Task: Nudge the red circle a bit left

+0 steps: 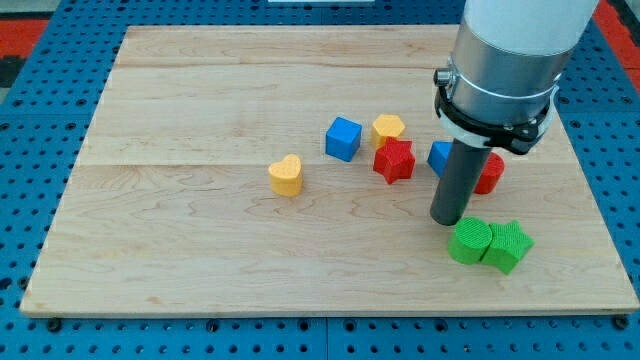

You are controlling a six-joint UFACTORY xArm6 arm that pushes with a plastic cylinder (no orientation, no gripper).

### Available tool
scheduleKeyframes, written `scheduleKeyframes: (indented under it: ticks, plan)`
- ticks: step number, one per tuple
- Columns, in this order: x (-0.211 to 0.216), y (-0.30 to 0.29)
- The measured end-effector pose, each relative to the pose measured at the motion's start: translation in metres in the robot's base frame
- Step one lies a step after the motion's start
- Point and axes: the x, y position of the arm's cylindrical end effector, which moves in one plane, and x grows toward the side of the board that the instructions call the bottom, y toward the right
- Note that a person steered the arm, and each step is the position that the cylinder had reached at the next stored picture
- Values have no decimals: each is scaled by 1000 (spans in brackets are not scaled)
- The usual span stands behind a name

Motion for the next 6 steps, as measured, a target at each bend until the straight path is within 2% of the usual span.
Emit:
scheduleKeyframes:
  ticks: [1, 2, 6]
  plan:
    - [-4, 64]
    - [-10, 86]
    - [-12, 110]
